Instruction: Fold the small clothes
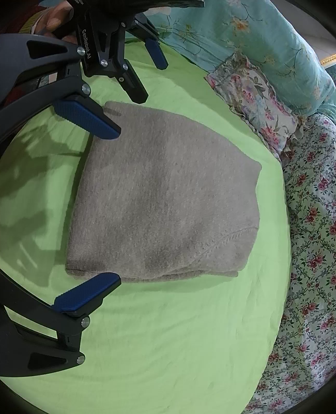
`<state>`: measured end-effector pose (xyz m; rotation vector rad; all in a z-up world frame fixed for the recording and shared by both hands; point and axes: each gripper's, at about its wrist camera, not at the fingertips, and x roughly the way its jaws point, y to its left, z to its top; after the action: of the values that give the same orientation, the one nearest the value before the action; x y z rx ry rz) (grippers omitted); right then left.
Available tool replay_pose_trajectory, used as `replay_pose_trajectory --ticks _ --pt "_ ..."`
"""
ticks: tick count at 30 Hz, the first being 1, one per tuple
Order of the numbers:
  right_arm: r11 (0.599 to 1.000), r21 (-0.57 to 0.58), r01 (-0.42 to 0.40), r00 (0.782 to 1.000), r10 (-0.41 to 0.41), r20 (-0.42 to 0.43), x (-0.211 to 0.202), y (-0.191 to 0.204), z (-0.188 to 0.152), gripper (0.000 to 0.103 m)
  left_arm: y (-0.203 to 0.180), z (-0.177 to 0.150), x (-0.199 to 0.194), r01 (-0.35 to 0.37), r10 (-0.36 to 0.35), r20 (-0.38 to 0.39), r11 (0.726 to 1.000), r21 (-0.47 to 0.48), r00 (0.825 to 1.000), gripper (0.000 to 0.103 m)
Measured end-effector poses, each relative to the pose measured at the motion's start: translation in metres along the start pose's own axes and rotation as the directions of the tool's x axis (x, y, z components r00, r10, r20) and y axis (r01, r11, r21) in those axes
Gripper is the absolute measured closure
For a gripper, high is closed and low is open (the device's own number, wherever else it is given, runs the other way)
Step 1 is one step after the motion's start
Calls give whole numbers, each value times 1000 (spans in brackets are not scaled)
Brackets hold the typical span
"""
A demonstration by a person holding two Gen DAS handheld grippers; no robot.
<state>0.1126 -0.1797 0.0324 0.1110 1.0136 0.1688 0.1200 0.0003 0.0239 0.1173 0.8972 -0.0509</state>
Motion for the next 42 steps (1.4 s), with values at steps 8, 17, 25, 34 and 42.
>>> replay_pose_trajectory --ticks 8,17,25,34,42 --pt "1000 1 0 1000 0 -1 0 5 -1 0 2 1 -1 1 -1 1 1000 -2 1000 1" --pt "1000 4 6 1000 -6 -5 0 7 -2 1 1 1 -1 11 -11 1 1000 0 1000 1" --pt "1000 4 9 1000 -9 -8 1 7 -3 1 2 1 2 17 -17 -4 1000 0 1000 1" --pt "999 -9 51 999 -51 11 -3 10 -2 1 4 1 2 17 -17 -3 1000 -1 1000 1" --pt "995 -10 98 995 -98 25 -8 8 -1 1 4 1 2 15 -15 -2 1000 1 1000 1"
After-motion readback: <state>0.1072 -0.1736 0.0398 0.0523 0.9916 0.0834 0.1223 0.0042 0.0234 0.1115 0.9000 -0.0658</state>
